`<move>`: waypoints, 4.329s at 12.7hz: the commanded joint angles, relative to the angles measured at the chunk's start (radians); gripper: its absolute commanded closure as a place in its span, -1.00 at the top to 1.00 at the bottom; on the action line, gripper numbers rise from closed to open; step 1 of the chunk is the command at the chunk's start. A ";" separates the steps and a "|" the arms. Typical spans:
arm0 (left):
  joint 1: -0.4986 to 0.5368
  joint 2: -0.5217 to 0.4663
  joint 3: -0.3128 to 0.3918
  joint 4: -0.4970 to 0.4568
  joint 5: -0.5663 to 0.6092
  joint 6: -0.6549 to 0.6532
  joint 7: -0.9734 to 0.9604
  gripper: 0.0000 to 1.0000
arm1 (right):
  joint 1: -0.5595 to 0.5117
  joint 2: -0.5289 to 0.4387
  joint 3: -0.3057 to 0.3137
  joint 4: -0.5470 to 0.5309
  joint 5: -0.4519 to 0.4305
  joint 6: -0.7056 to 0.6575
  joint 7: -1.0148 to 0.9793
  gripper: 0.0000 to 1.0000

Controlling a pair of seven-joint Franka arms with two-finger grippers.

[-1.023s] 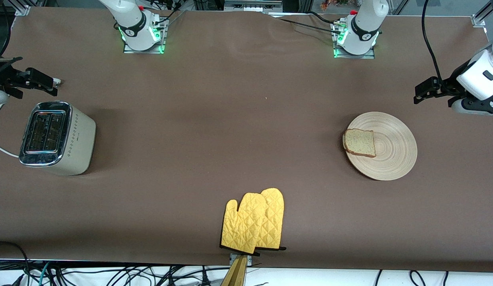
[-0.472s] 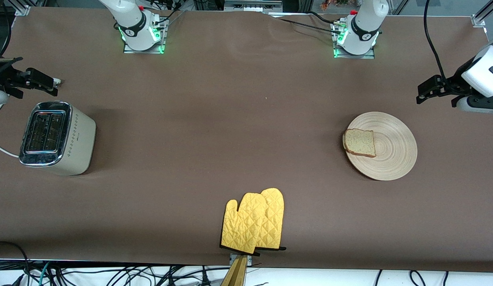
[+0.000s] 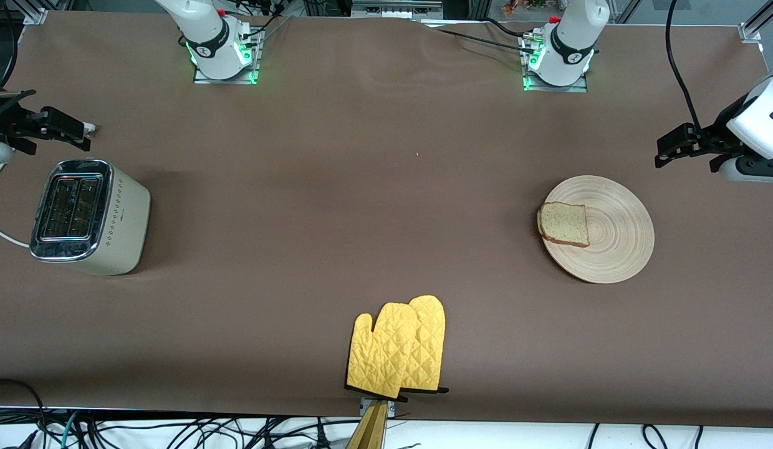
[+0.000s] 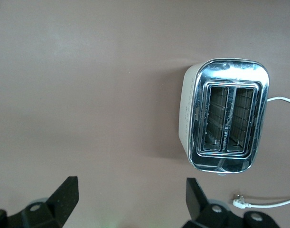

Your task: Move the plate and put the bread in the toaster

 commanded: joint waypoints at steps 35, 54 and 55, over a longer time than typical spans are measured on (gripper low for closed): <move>0.019 0.009 -0.002 0.020 0.016 0.021 0.005 1.00 | 0.016 0.006 0.010 0.025 -0.005 -0.020 0.010 1.00; 0.622 0.669 -0.022 0.099 -0.432 0.143 0.843 1.00 | 0.016 0.005 0.020 0.025 -0.005 -0.020 0.012 1.00; 0.623 0.689 -0.022 0.097 -0.450 0.140 0.855 1.00 | 0.016 0.005 0.020 0.025 -0.005 -0.020 0.012 1.00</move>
